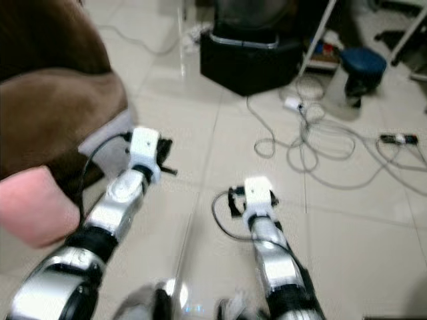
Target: Move the pillow to the sofa from floor
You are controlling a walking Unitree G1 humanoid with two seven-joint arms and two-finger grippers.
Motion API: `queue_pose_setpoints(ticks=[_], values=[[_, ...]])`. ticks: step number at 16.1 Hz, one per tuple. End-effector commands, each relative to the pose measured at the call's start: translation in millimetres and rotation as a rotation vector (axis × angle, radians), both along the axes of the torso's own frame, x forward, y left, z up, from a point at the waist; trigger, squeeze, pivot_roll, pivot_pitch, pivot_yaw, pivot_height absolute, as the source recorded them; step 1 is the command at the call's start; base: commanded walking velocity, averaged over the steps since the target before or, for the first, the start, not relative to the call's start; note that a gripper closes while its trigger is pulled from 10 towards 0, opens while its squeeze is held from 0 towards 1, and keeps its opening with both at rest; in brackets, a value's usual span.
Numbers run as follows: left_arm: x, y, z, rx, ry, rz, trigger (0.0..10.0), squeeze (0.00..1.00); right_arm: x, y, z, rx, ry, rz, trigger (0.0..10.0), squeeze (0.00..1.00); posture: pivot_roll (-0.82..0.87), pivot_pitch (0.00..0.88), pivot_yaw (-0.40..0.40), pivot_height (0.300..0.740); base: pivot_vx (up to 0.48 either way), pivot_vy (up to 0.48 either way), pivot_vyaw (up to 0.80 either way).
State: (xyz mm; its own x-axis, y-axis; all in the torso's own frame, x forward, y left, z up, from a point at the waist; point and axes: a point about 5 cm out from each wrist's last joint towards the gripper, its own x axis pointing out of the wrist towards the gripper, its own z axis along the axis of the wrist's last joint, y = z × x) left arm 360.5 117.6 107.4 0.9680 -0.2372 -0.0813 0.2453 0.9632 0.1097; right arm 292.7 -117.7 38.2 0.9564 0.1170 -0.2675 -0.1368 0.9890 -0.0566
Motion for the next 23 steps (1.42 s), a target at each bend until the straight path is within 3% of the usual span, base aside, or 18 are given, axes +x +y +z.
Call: queue_pose_setpoints(ticks=[1,14,18,23], values=[[-1.3,-1.6,-3.7,0.001,0.014,-0.002,10.0,0.0,-2.6,-2.3,-3.4,-0.01,0.018,0.003,10.0,0.0,-0.15,0.205,-0.008,0.74,0.469,0.0,0.0],[-1.0,-1.9,-6.7,0.037,0.026,-0.016,10.0,0.0,0.8,-0.8,0.0,-0.006,0.0,0.007,10.0,0.0,-0.15,0.183,-0.011,0.74,0.46,0.0,0.0],[-1.2,-0.5,-11.7,0.096,0.055,-0.031,10.0,0.0,0.8,4.5,0.7,-0.009,-0.009,0.027,10.0,0.0,-0.15,0.163,-0.006,0.74,0.448,0.0,0.0],[-1.9,-3.4,-15.1,0.14,0.072,-0.065,10.0,0.0,3.8,6.3,3.4,-0.008,-0.02,0.032,10.0,0.0,-0.16,0.158,-0.004,0.74,0.36,-0.308,0.0]])
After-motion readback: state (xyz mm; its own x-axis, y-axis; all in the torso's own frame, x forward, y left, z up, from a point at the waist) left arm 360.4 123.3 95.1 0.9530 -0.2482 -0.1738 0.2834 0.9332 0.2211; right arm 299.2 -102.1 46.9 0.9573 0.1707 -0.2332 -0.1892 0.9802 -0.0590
